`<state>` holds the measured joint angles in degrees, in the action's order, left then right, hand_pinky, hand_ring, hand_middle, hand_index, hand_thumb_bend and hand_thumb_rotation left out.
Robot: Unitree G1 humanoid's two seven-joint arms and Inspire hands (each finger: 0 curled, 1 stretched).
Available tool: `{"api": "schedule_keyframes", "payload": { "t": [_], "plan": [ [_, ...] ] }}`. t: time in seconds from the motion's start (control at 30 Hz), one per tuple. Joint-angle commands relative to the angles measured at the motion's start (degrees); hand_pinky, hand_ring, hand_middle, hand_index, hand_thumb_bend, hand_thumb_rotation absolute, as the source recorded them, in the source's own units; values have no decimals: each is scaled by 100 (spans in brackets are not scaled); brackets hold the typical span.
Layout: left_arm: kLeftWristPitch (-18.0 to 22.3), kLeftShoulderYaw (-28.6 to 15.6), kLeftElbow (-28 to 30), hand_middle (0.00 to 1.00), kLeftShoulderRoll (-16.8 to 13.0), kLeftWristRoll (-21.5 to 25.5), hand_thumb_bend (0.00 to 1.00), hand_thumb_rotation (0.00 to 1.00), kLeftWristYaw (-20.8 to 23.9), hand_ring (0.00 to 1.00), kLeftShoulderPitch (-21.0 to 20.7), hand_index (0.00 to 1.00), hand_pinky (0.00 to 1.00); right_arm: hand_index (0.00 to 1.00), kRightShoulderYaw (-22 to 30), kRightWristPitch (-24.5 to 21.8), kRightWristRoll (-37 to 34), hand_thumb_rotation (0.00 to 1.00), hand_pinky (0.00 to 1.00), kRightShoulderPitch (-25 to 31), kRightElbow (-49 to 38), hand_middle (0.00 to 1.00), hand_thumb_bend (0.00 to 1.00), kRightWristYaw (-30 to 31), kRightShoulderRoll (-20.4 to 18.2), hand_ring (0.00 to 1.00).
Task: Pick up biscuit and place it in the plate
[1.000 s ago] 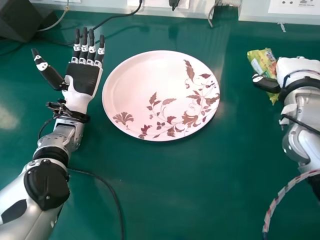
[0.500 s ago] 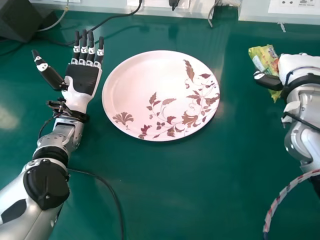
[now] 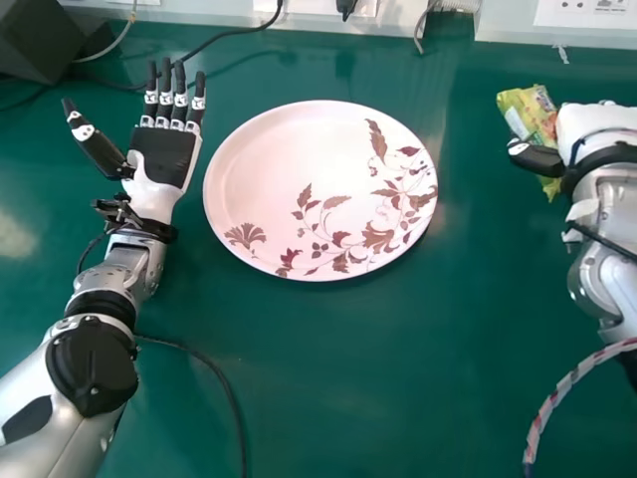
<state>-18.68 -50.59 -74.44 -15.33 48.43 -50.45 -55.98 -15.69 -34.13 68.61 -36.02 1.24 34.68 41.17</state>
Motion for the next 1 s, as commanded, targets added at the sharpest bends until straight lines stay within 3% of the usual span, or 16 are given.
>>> {"api": "schedule_keyframes", "payload": {
  "t": [0.0,0.97],
  "plan": [
    [40,-10,-27,95,-62,1,100,43,-43,86,-37,97,94,47,114,-29,132,0,14,-89,-163,47,52,48,103,23],
    [171,76,-43,94,-47,-94,100,42,-61,87,-25,97,97,45,424,21,573,0,14,-10,-1081,47,53,573,5,23]
  ]
}}
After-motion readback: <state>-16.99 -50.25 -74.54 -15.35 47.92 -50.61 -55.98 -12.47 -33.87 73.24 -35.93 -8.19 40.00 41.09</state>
